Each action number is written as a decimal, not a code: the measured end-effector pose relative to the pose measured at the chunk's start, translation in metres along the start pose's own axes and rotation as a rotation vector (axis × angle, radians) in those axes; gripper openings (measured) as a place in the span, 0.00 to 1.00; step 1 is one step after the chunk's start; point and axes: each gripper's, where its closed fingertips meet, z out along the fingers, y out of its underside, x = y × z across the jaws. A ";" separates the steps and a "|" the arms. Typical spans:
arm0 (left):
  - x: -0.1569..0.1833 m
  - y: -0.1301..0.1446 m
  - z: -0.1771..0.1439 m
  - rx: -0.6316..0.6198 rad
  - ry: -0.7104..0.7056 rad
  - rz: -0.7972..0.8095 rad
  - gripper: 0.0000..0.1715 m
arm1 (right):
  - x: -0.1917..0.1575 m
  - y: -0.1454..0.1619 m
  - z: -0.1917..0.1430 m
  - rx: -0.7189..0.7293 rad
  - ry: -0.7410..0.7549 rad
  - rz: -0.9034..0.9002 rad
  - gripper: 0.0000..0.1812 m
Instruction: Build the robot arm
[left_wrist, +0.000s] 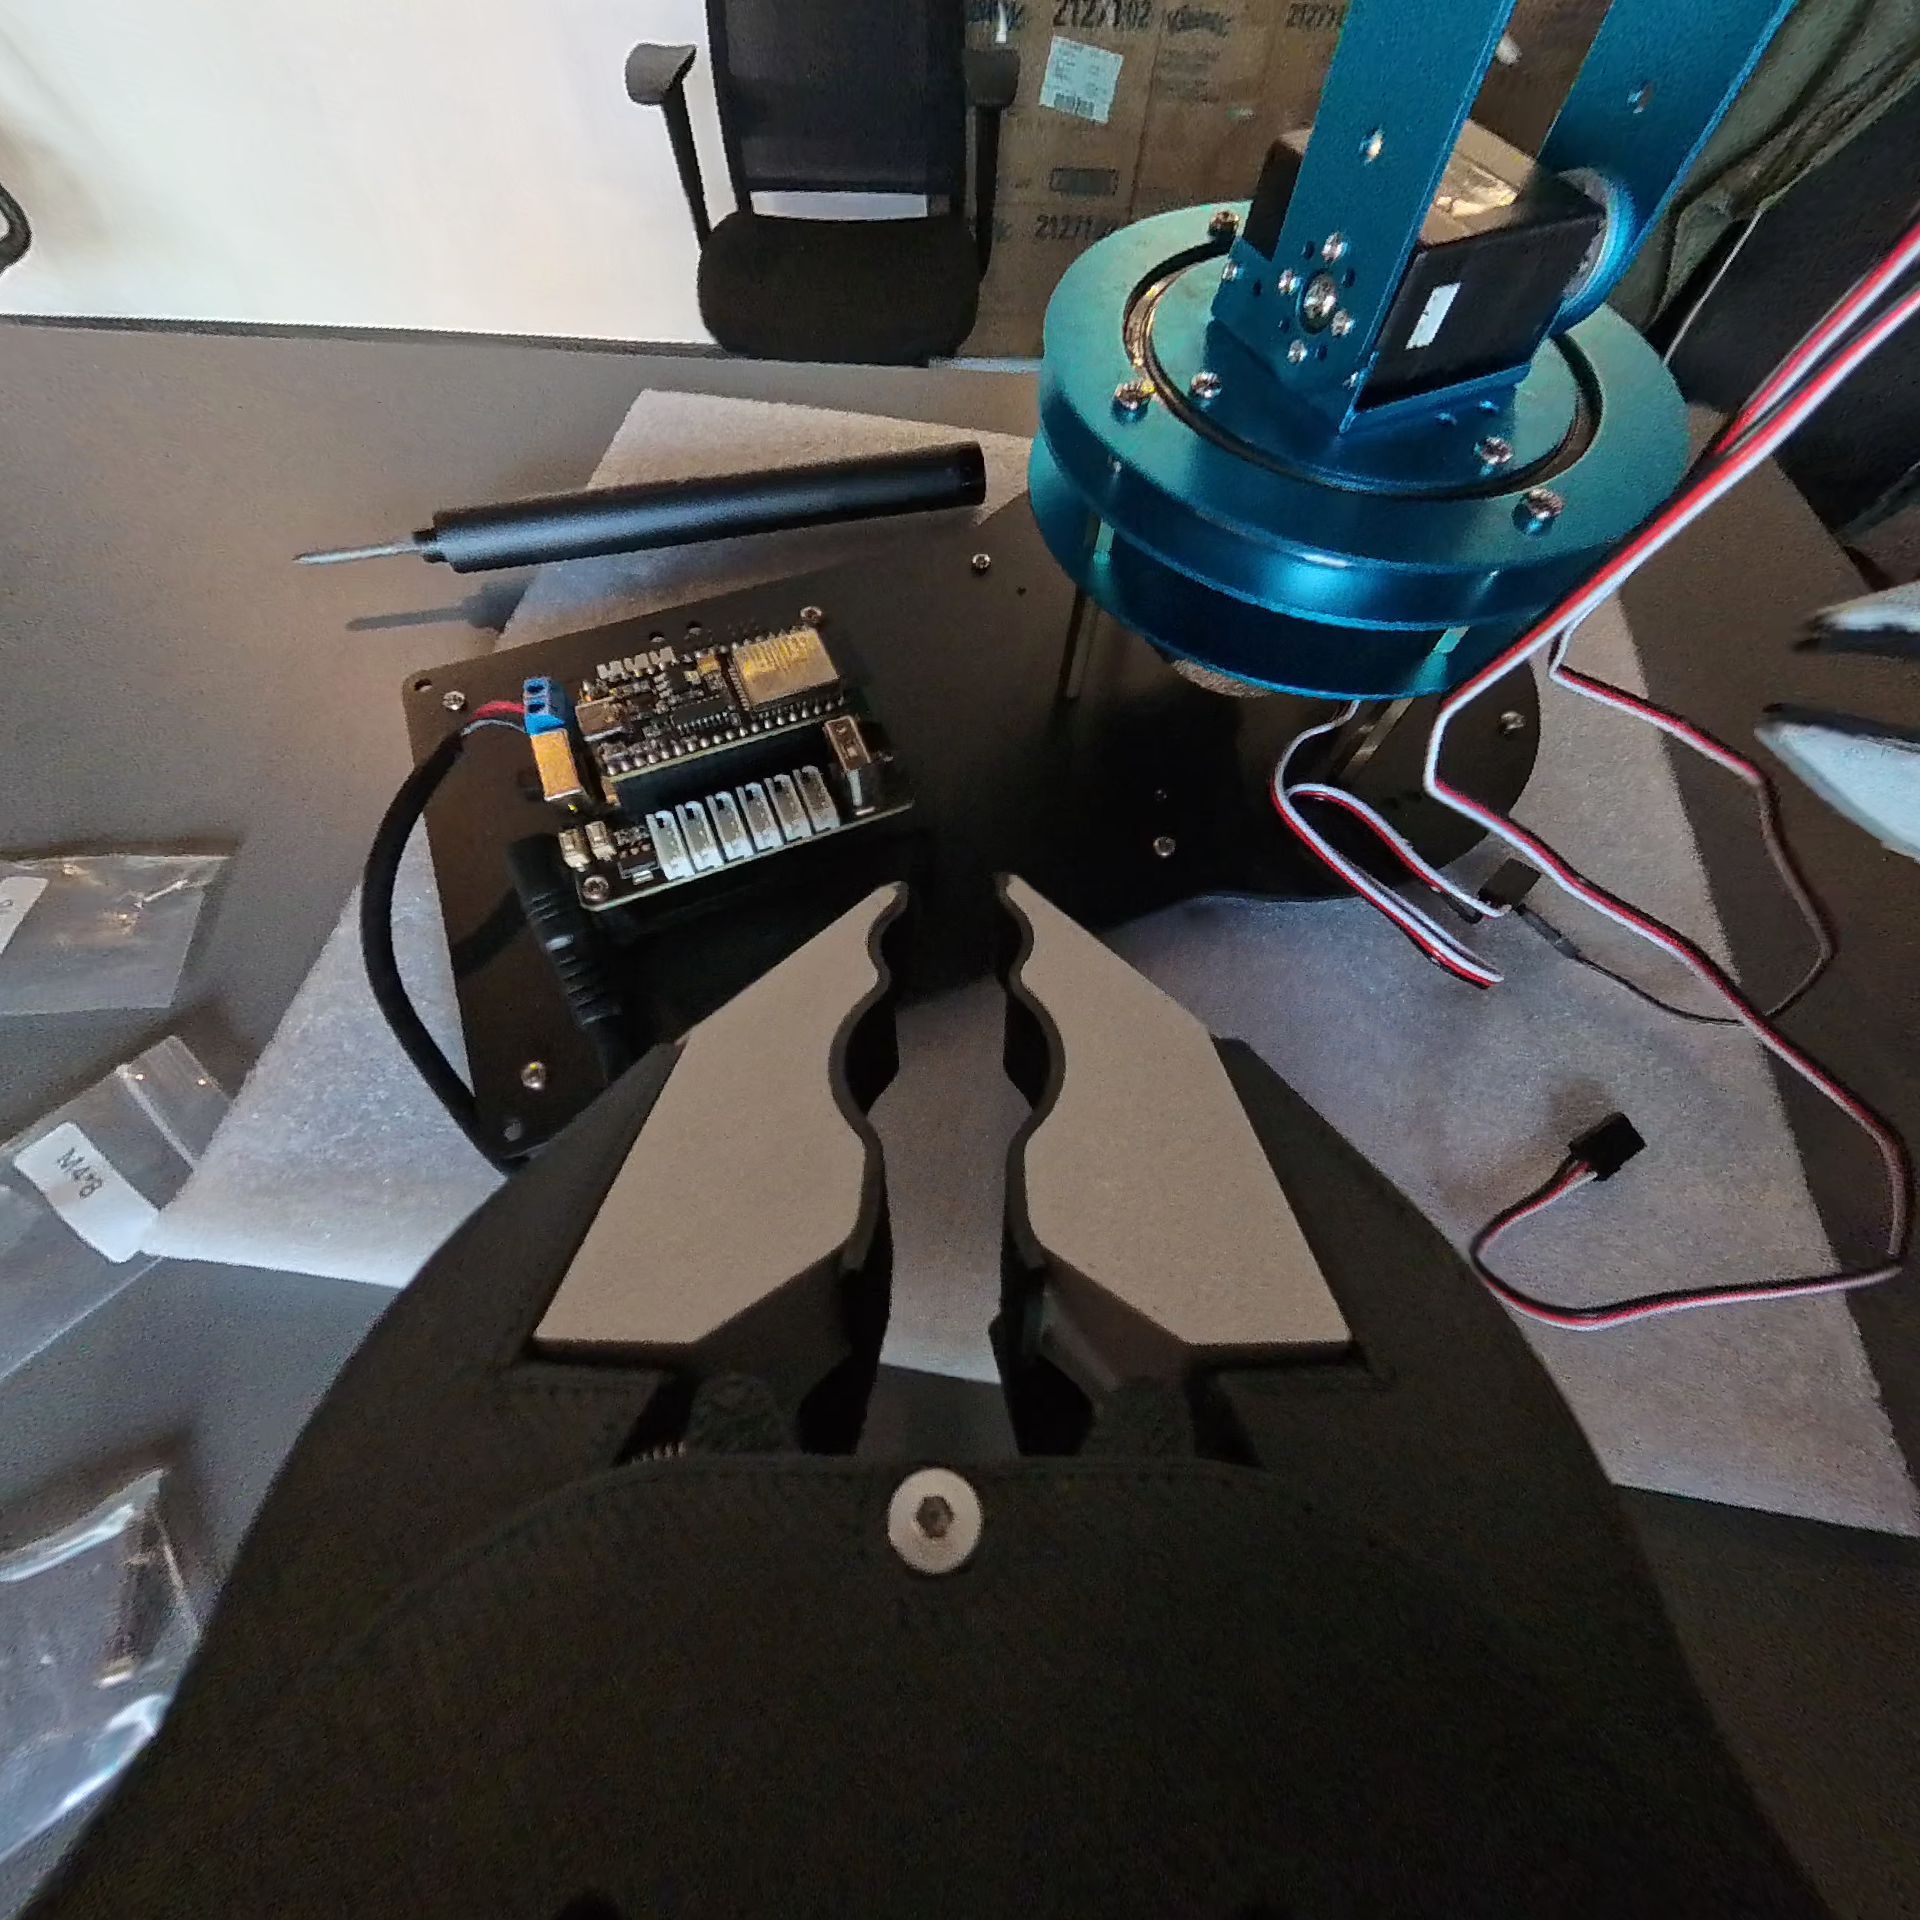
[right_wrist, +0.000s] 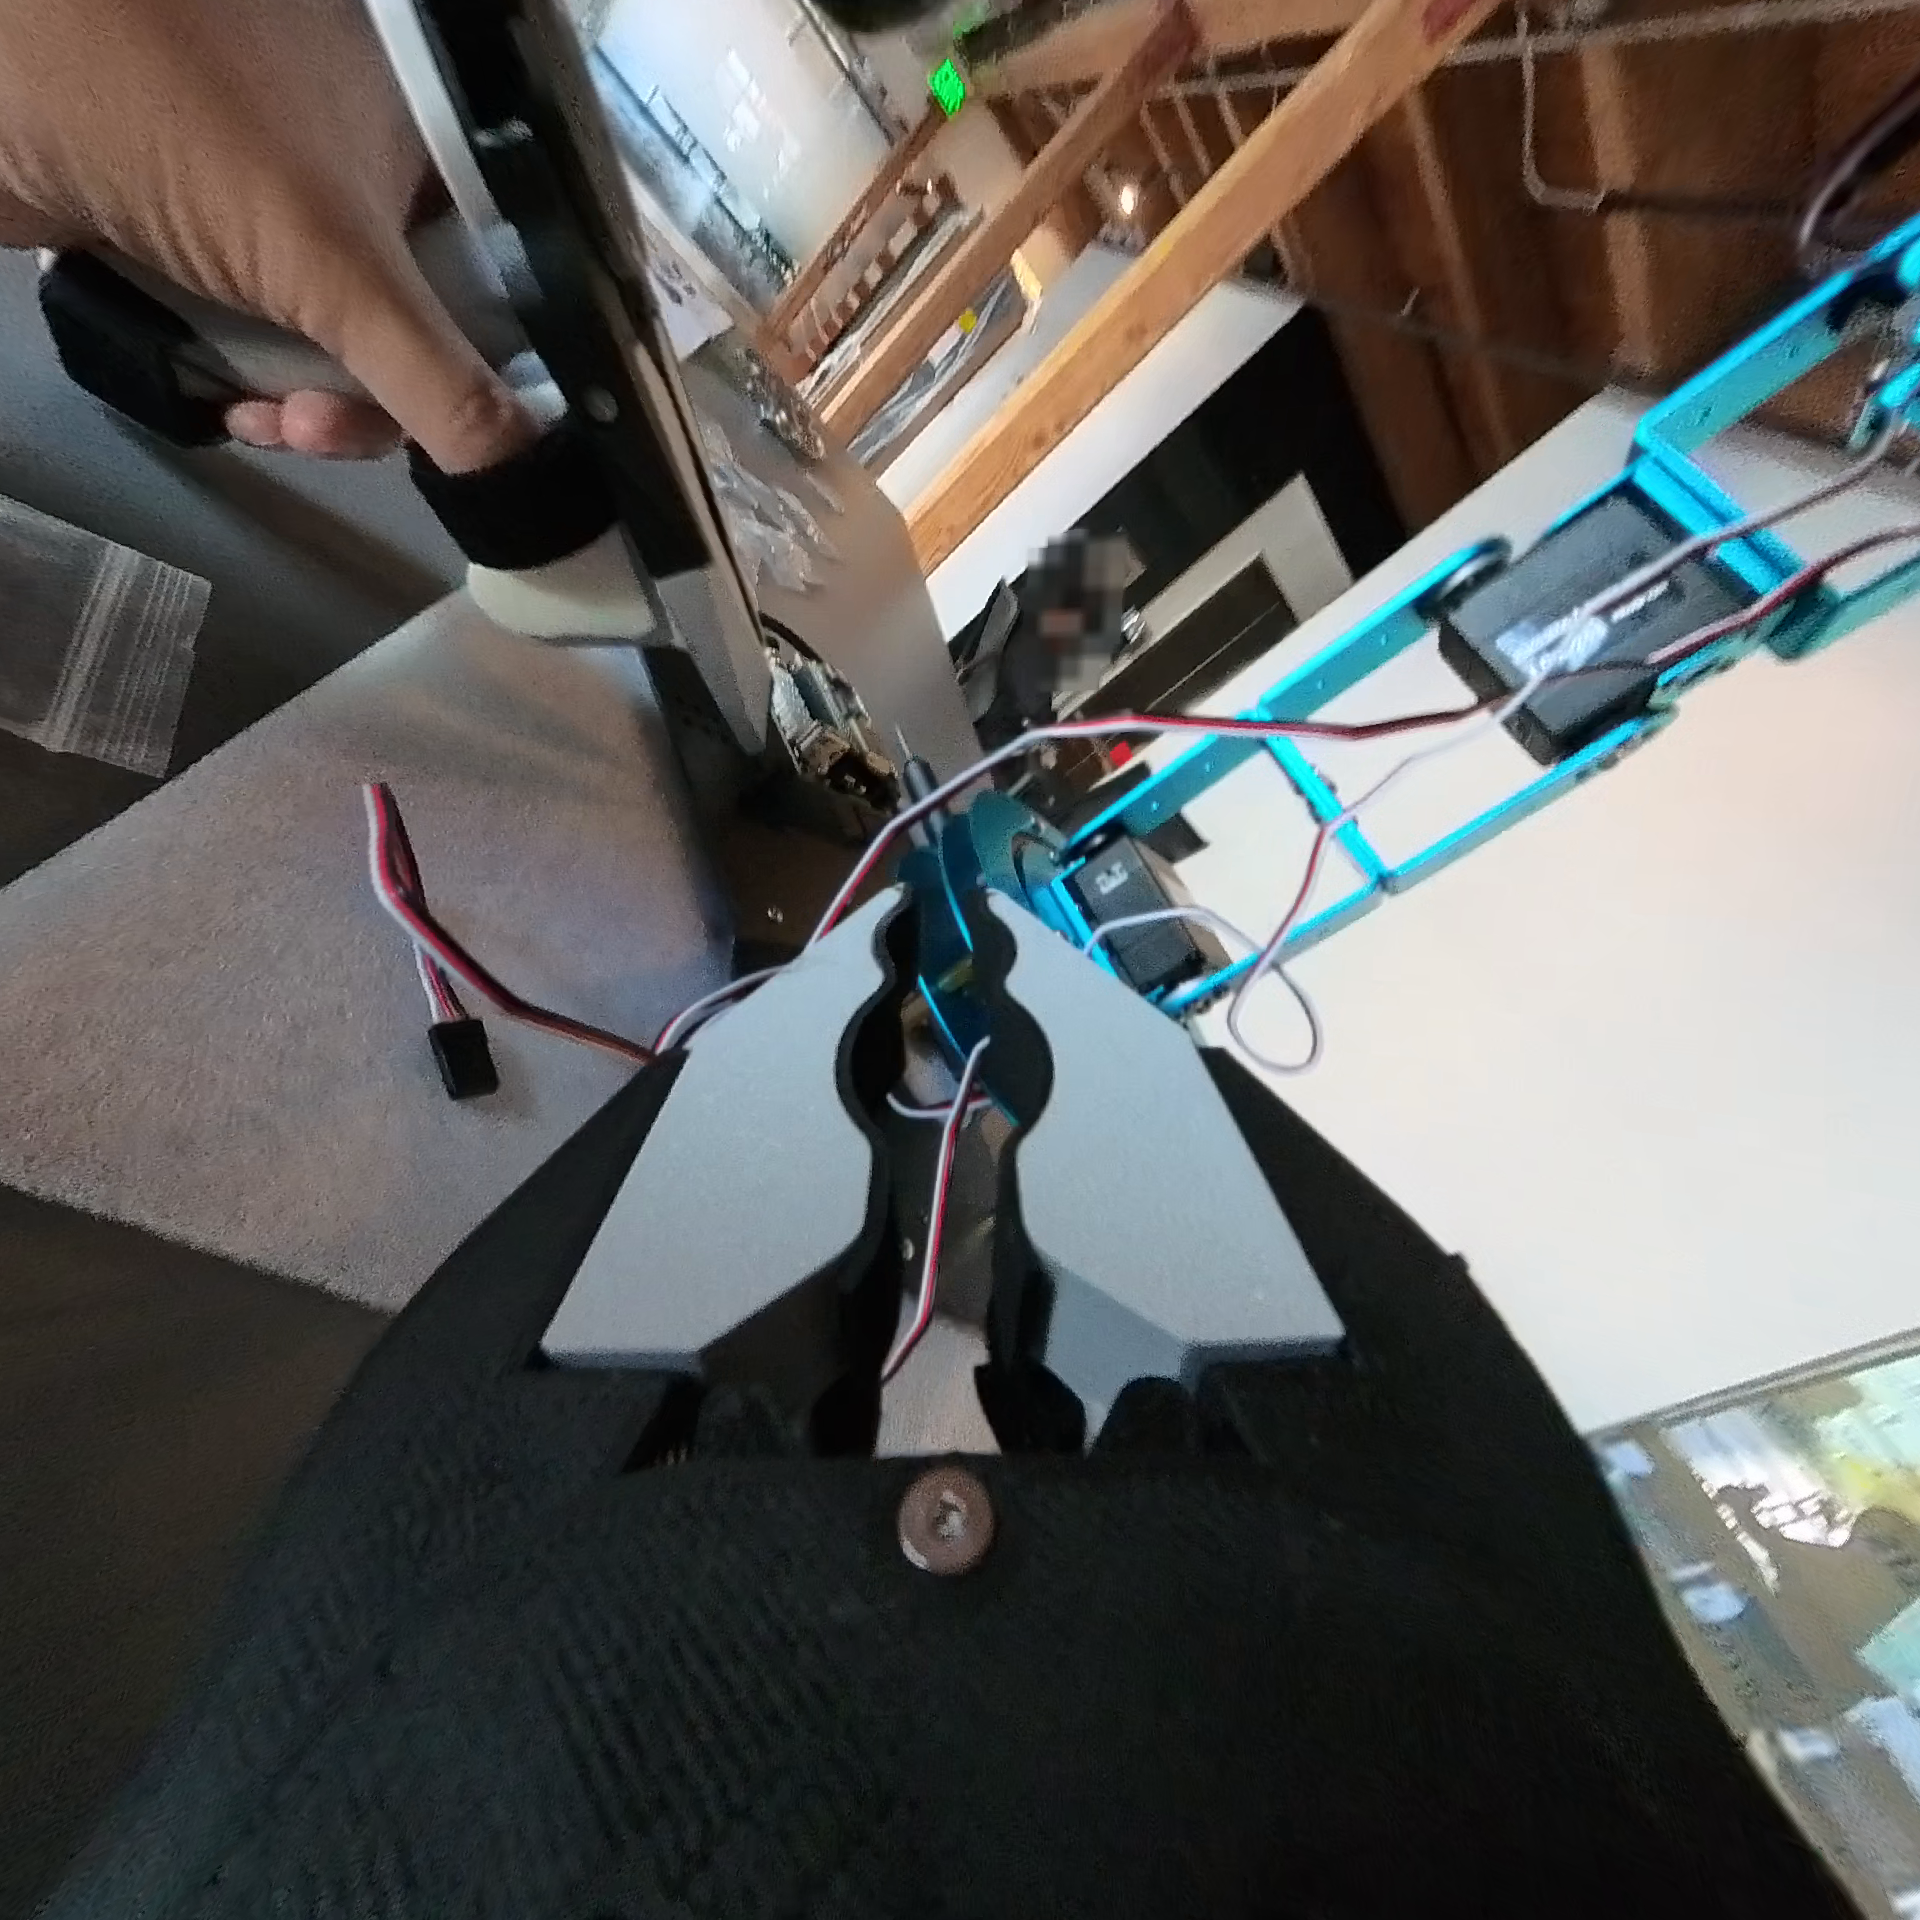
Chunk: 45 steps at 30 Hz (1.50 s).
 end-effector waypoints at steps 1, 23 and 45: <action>-0.001 0.001 0.002 -0.012 -0.011 0.021 0.07 | -0.002 -0.002 0.001 0.014 0.007 -0.019 0.04; -0.008 0.008 0.018 -0.085 -0.049 0.096 0.04 | -0.010 0.008 0.004 -0.010 -0.043 -0.004 0.02; -0.010 0.007 0.025 -0.098 -0.054 0.119 0.02 | -0.013 0.011 0.006 -0.022 -0.060 0.000 0.02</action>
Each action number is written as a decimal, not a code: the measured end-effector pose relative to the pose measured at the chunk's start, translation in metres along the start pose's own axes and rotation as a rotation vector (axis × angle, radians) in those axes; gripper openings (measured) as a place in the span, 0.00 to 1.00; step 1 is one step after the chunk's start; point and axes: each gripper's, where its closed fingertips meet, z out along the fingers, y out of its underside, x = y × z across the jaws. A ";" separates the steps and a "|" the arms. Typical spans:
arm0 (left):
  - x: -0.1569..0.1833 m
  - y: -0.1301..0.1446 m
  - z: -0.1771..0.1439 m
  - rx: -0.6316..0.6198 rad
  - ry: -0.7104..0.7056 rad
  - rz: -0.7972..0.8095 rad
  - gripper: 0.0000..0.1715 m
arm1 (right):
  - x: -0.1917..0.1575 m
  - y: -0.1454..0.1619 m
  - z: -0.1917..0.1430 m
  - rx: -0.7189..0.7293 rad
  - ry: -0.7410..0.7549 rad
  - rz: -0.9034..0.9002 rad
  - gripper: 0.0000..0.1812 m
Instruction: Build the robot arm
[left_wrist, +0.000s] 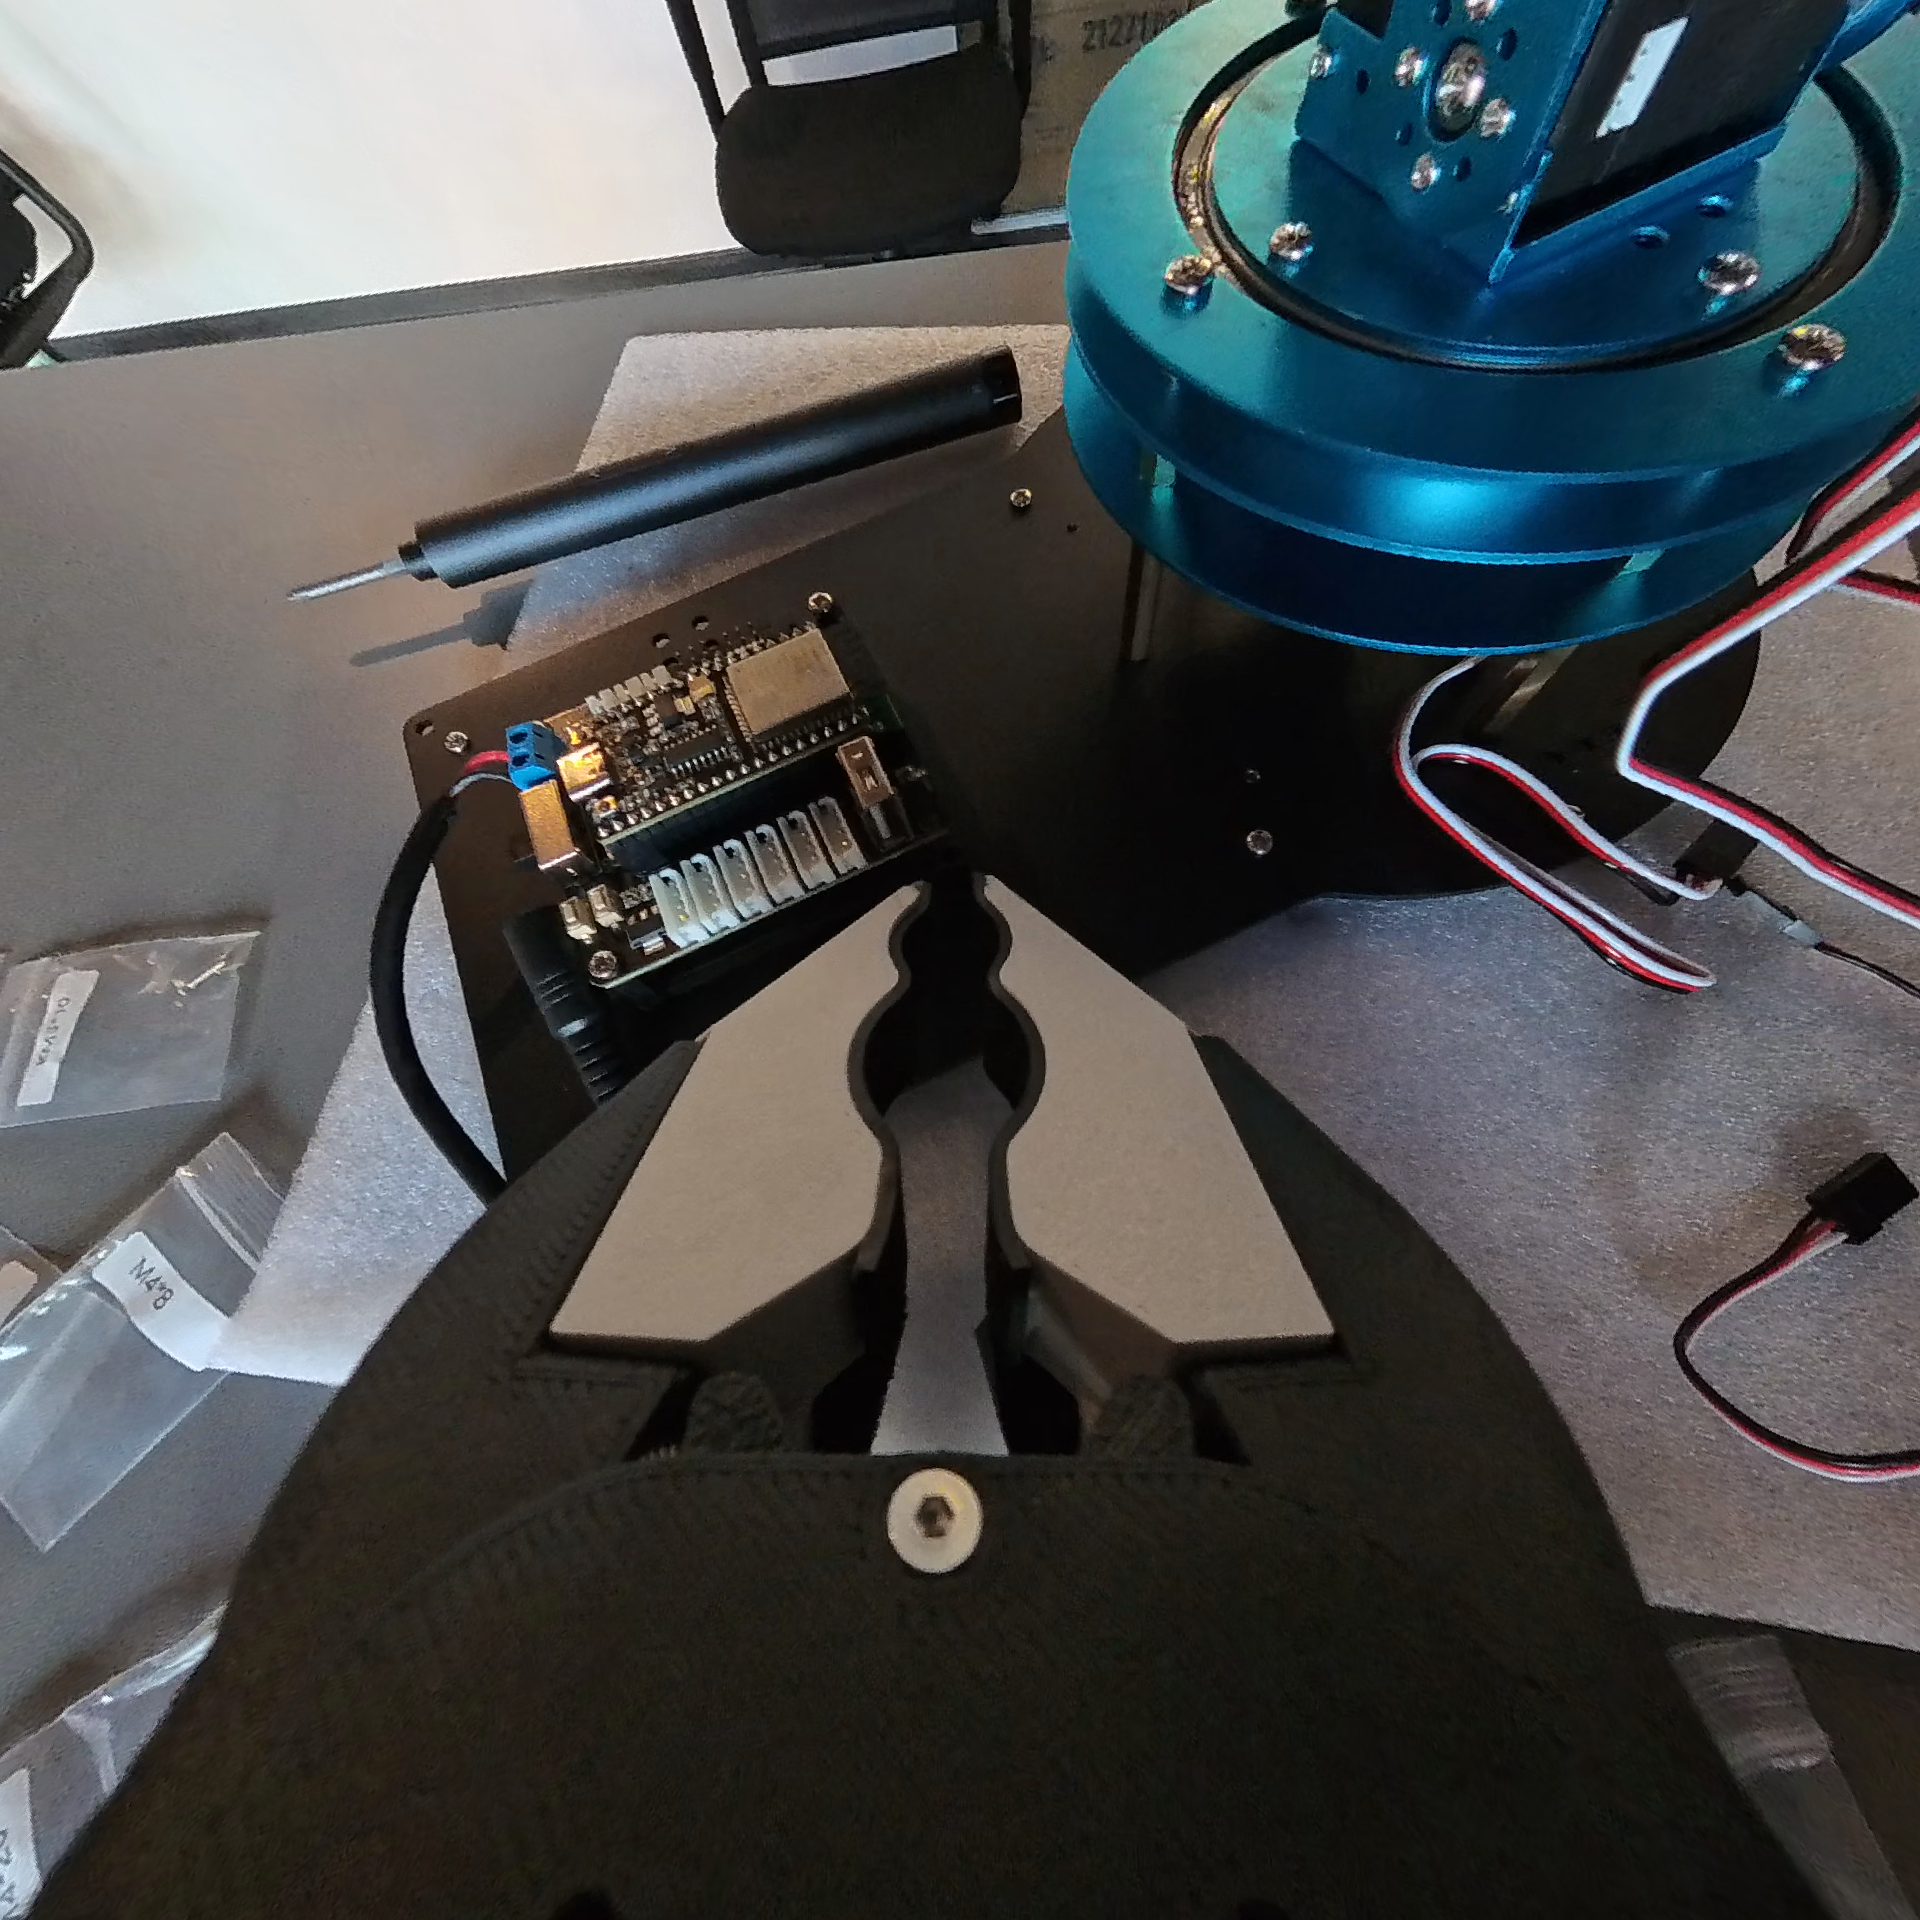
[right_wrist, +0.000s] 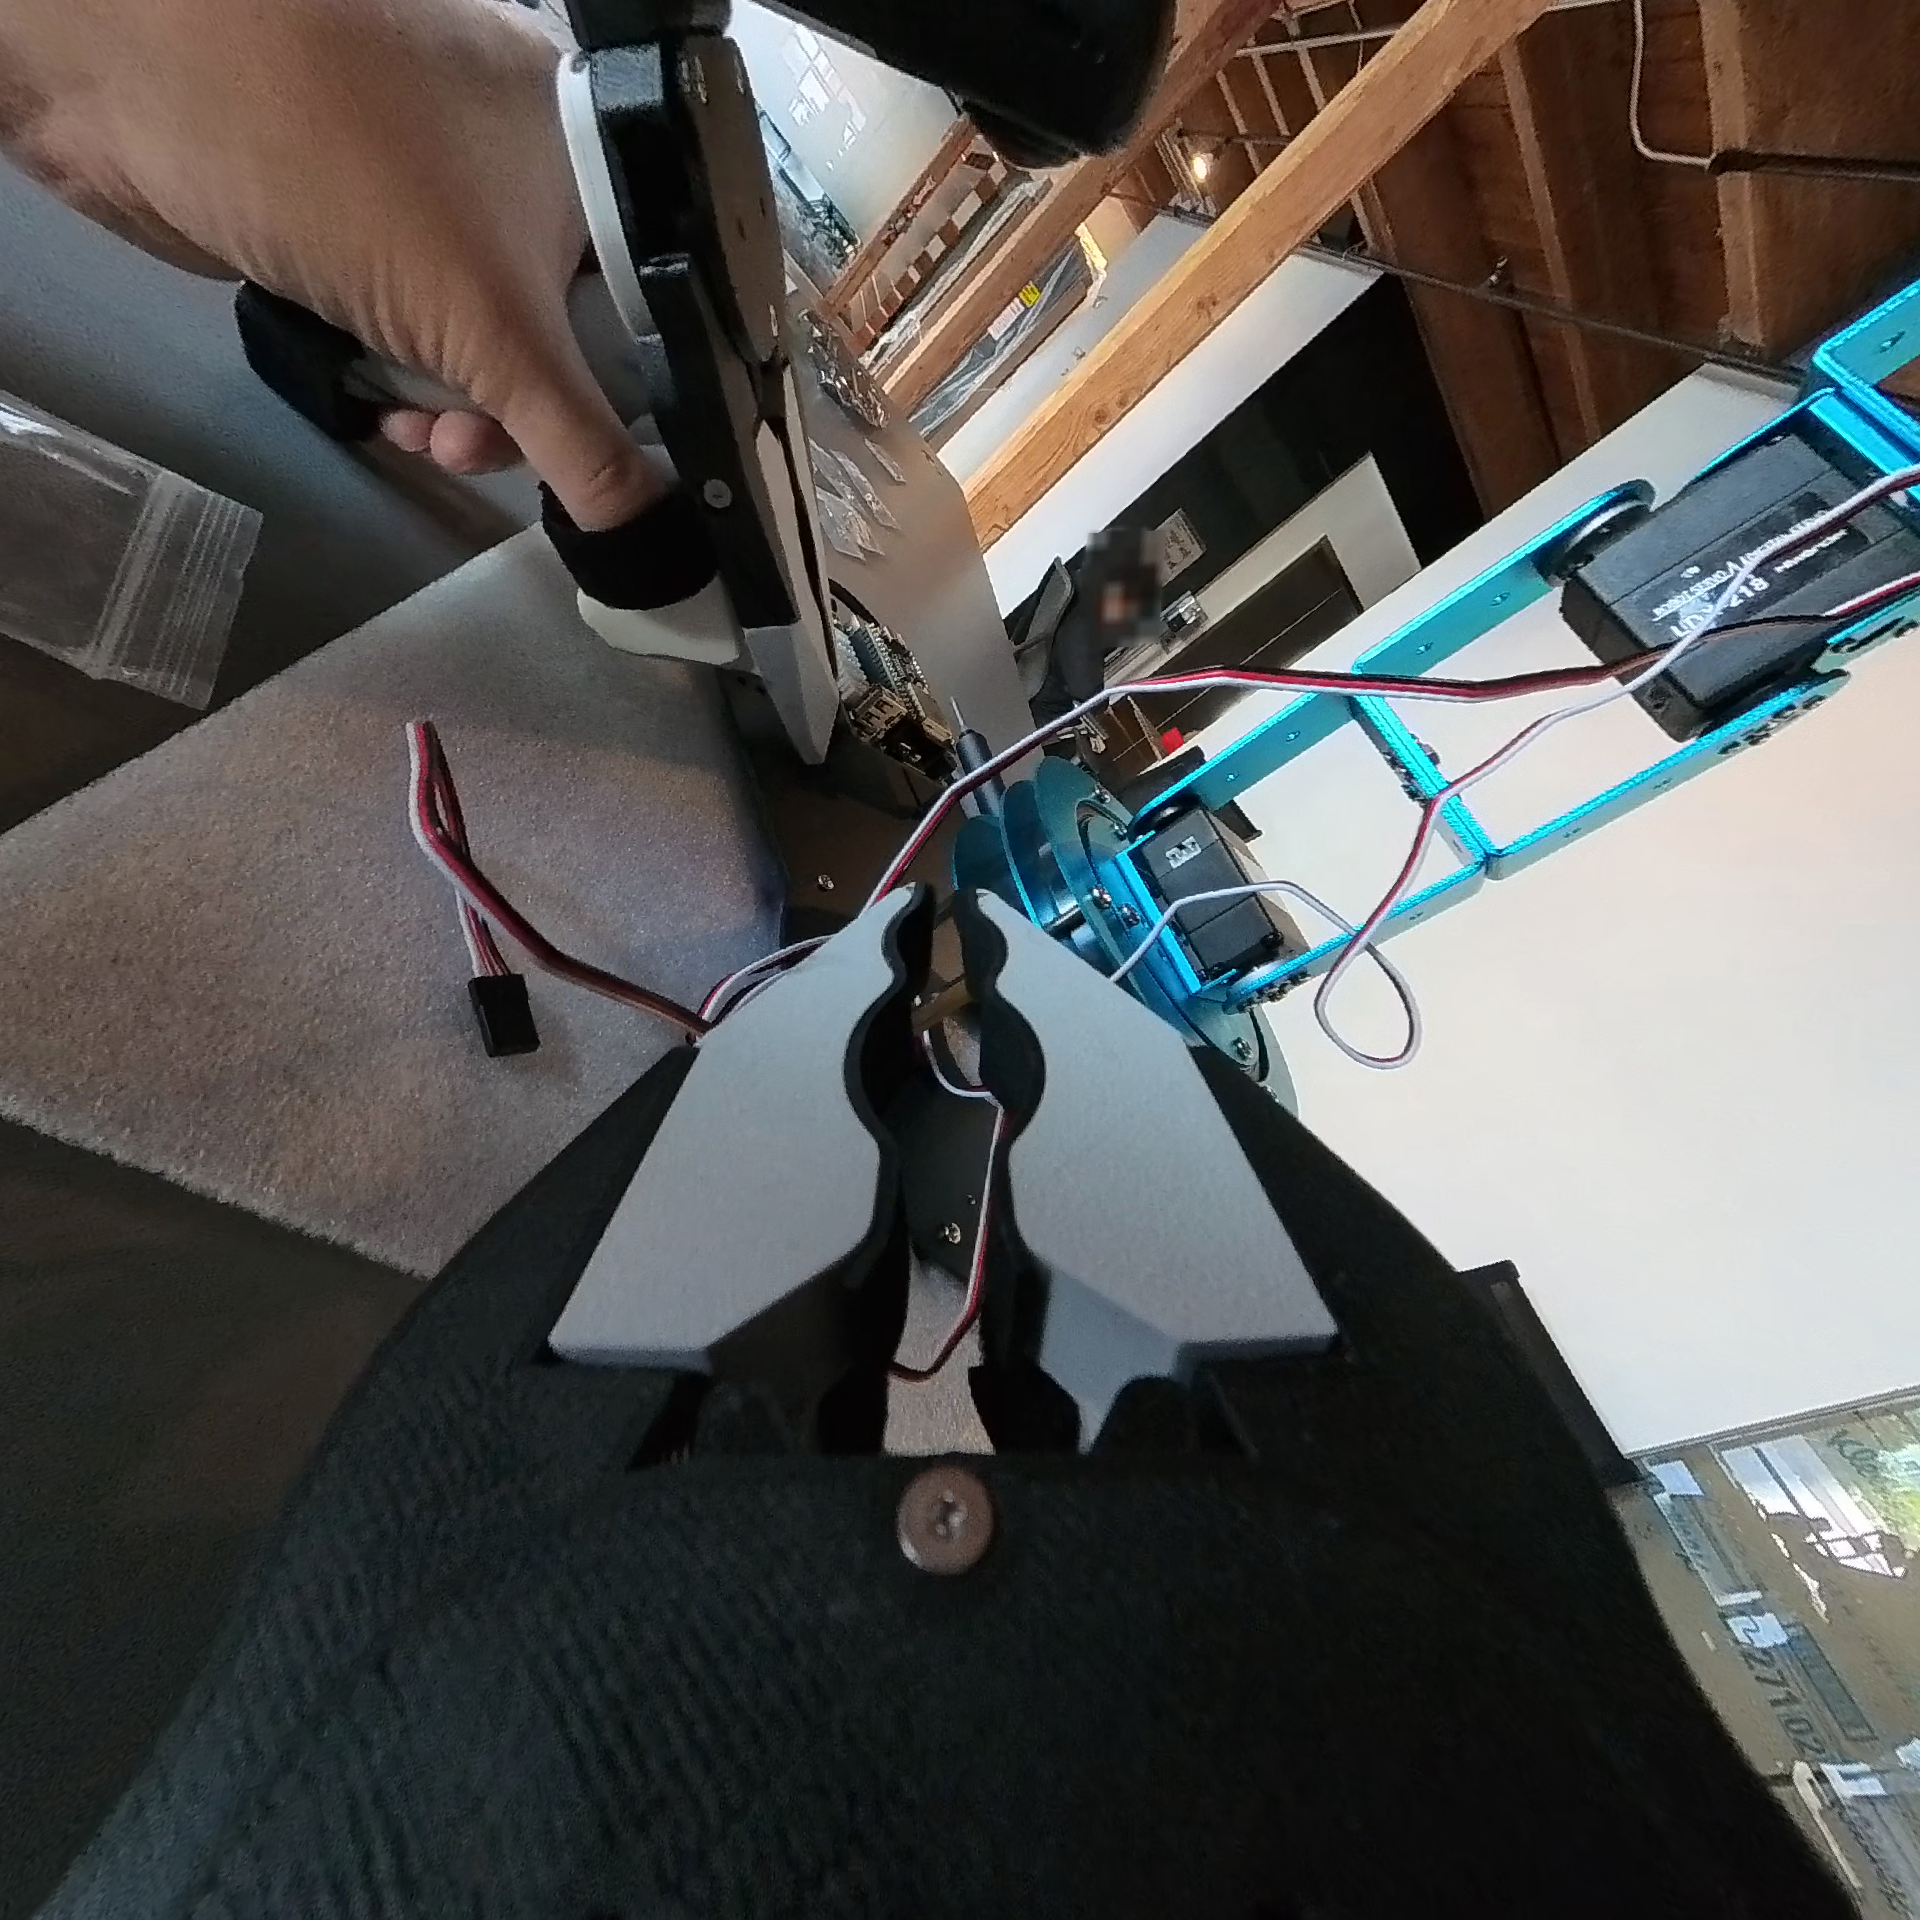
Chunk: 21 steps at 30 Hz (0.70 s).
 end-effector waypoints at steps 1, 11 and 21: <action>0.000 0.000 0.000 0.000 0.001 -0.001 0.02 | 0.000 0.000 0.000 -0.001 -0.001 0.000 0.02; -0.002 -0.001 0.002 0.000 0.007 -0.010 0.02 | -0.001 0.001 0.001 -0.005 -0.005 0.001 0.02; -0.004 -0.002 0.004 -0.003 -0.002 -0.011 0.02 | -0.002 0.002 0.001 -0.006 -0.010 -0.001 0.02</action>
